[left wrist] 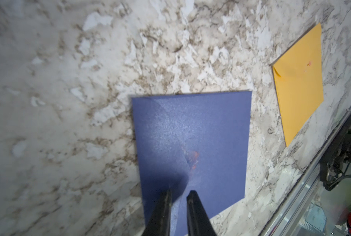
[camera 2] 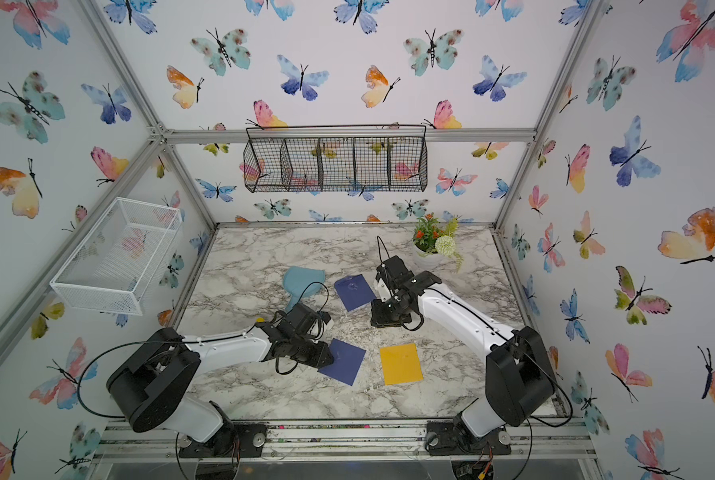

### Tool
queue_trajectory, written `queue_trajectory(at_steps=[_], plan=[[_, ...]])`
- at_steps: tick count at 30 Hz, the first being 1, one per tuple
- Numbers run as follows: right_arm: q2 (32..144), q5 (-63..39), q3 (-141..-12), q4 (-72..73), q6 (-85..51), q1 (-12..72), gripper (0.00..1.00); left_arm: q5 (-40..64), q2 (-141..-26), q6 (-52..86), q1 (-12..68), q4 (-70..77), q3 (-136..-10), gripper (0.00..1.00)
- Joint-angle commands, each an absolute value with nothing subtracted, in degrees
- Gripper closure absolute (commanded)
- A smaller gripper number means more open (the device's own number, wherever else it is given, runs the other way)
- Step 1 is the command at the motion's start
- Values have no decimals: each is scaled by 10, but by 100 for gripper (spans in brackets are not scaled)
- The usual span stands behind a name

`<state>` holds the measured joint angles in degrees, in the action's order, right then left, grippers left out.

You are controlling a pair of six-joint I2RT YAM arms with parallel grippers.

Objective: Seal the envelope with a glue stick
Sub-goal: Seal the envelope at the center of the board.

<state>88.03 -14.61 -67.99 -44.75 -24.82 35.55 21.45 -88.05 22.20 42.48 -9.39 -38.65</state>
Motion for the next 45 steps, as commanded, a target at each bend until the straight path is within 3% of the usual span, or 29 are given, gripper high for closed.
queue_trajectory(at_steps=[1,17,36,45], plan=[[882,-152,-681,-460,-243,352,98,169,-901,223,431,-140,-393,87],[881,-150,-687,-470,-236,352,98,-21,-1009,245,529,-268,-471,99],[866,-138,-689,-481,-235,352,98,-106,-1119,269,619,-349,-529,100],[865,-135,-708,-482,-242,352,98,-83,-1017,238,586,-309,-534,99]])
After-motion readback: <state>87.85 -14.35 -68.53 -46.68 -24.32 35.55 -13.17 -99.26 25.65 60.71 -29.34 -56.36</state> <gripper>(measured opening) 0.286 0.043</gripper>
